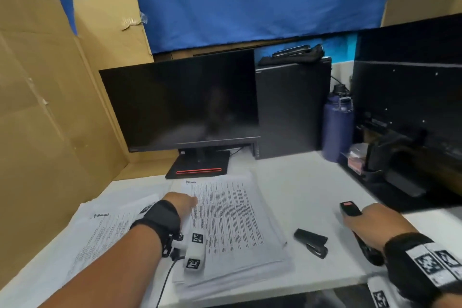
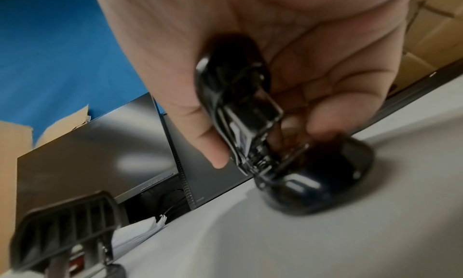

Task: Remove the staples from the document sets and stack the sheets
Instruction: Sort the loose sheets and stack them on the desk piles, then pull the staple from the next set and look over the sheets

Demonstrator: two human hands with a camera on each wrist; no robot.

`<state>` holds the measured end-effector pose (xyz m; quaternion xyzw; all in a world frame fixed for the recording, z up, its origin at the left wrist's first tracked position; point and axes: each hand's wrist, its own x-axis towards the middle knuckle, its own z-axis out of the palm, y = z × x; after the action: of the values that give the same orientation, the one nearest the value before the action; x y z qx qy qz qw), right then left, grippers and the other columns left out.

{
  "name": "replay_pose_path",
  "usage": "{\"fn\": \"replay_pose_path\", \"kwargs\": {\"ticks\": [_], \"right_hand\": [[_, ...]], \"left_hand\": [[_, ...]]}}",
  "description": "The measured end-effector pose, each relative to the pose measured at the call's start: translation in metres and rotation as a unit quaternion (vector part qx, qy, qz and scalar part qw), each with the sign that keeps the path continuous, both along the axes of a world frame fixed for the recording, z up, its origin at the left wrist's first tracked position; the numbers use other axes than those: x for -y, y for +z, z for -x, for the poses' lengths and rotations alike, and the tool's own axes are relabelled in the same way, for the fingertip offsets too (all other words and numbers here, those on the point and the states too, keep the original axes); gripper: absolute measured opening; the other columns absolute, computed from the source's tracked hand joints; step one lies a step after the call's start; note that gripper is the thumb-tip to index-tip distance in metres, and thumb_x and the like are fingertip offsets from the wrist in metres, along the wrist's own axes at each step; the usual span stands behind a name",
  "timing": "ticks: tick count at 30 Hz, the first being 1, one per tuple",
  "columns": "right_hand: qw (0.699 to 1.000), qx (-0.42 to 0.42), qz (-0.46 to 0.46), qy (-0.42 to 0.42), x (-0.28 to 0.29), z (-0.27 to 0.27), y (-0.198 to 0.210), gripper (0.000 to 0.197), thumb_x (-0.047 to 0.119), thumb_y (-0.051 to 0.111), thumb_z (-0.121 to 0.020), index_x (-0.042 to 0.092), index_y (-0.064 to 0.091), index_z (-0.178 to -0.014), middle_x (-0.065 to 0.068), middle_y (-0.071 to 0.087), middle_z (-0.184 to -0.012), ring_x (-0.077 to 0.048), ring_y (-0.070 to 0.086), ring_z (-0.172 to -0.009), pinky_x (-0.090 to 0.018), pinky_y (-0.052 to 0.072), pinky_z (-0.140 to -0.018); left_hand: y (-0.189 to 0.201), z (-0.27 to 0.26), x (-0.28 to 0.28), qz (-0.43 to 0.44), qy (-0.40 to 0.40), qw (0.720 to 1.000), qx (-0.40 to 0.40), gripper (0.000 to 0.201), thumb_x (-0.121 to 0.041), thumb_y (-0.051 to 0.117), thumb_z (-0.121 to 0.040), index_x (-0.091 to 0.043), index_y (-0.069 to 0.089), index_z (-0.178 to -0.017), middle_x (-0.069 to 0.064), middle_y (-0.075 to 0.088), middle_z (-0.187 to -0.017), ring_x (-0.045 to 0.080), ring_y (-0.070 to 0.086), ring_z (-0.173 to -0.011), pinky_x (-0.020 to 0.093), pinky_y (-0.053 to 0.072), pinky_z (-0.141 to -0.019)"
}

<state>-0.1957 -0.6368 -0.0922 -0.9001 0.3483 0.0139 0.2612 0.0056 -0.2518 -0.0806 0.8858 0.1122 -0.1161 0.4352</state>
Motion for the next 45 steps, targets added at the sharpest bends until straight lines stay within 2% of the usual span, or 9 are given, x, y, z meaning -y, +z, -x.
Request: {"fn": "replay_pose_path", "kwargs": {"ticks": [3,8,13,20,24,30,35,39,45], "right_hand": [[0.999,-0.003,0.041,-0.003,0.000,-0.003,-0.003,0.057,0.063,0.045,-0.091,0.012,0.065,-0.075,-0.004,0.070,-0.068,-0.021,0.067,-0.066,-0.034,0.055,-0.070],[0.996,0.005,0.092,0.010,0.010,-0.008,-0.014,0.055,0.070,0.043,-0.082,0.019,0.062,-0.089,-0.003,0.066,-0.081,-0.020,0.065,-0.073,-0.039,0.056,-0.074],[0.973,0.114,0.203,-0.006,0.012,-0.022,-0.025,0.065,0.082,0.040,-0.065,0.034,0.061,-0.103,-0.005,0.060,-0.108,-0.031,0.060,-0.095,-0.049,0.056,-0.083],[0.964,0.145,0.160,0.153,-0.054,-0.001,0.004,0.037,0.072,0.056,-0.072,0.045,0.050,-0.097,0.007,0.057,-0.104,-0.021,0.059,-0.097,-0.040,0.052,-0.092],[0.925,0.013,0.275,0.262,-0.083,0.000,-0.011,0.032,0.077,0.048,-0.073,0.060,0.031,-0.093,0.016,0.057,-0.109,-0.006,0.059,-0.105,-0.026,0.039,-0.100],[0.962,0.051,0.176,0.202,0.005,-0.070,-0.127,0.030,0.077,0.053,-0.064,0.058,0.051,-0.087,0.010,0.059,-0.056,-0.011,0.059,-0.059,-0.039,0.051,-0.078],[0.984,0.043,0.106,0.137,-0.021,-0.038,-0.063,0.026,0.033,0.077,-0.068,0.041,0.054,-0.076,0.015,0.064,-0.056,-0.008,0.064,-0.053,-0.023,0.055,-0.060],[0.976,0.165,0.044,0.132,-0.002,-0.049,-0.087,0.038,0.044,0.074,-0.057,0.056,0.060,-0.091,0.030,0.067,-0.073,-0.011,0.067,-0.059,-0.029,0.054,-0.059],[0.942,0.238,-0.203,0.121,-0.096,-0.015,-0.005,0.023,0.032,0.072,-0.080,0.012,0.060,-0.080,0.000,0.074,-0.073,-0.021,0.073,-0.072,-0.036,0.057,-0.050]], "left_hand": [[-0.016,-0.016,-0.007,-0.005,-0.011,1.000,-0.015,0.040,-0.036,0.081,-0.071,-0.007,0.065,-0.092,0.025,0.072,-0.120,0.043,0.069,-0.113,0.054,0.058,-0.097],[0.032,0.006,-0.033,-0.095,-0.016,0.995,-0.006,0.023,-0.028,0.068,-0.097,-0.005,0.063,-0.096,0.013,0.065,-0.088,0.027,0.065,-0.079,0.027,0.058,-0.066],[0.051,0.018,-0.133,-0.318,-0.013,0.948,0.004,0.028,-0.035,0.060,-0.093,-0.013,0.064,-0.077,0.006,0.067,-0.084,0.022,0.061,-0.073,0.028,0.051,-0.069],[0.033,0.060,-0.217,-0.450,0.011,0.890,-0.067,0.049,-0.054,0.063,-0.089,-0.018,0.068,-0.123,0.000,0.072,-0.118,0.018,0.069,-0.106,0.023,0.053,-0.086],[0.022,0.059,-0.227,-0.428,0.026,0.902,-0.059,0.051,-0.053,0.071,-0.083,-0.019,0.068,-0.122,0.000,0.074,-0.116,0.019,0.069,-0.105,0.023,0.053,-0.086],[0.019,0.052,-0.235,-0.437,0.052,0.897,-0.028,0.055,-0.044,0.074,-0.083,-0.013,0.060,-0.126,0.005,0.068,-0.125,0.023,0.067,-0.113,0.026,0.052,-0.084],[0.018,0.053,-0.242,-0.447,0.057,0.893,0.016,0.036,-0.018,0.063,-0.085,-0.009,0.064,-0.119,0.006,0.068,-0.110,0.025,0.069,-0.096,0.030,0.057,-0.077],[0.021,0.054,-0.238,-0.381,0.075,0.921,0.034,0.029,-0.010,0.052,-0.097,-0.008,0.057,-0.125,0.012,0.066,-0.125,0.030,0.065,-0.110,0.032,0.050,-0.084],[0.056,0.076,-0.234,-0.126,0.136,0.968,0.169,0.004,-0.004,0.059,-0.093,-0.008,0.061,-0.095,0.006,0.063,-0.078,0.026,0.061,-0.074,0.029,0.039,-0.059]]}}
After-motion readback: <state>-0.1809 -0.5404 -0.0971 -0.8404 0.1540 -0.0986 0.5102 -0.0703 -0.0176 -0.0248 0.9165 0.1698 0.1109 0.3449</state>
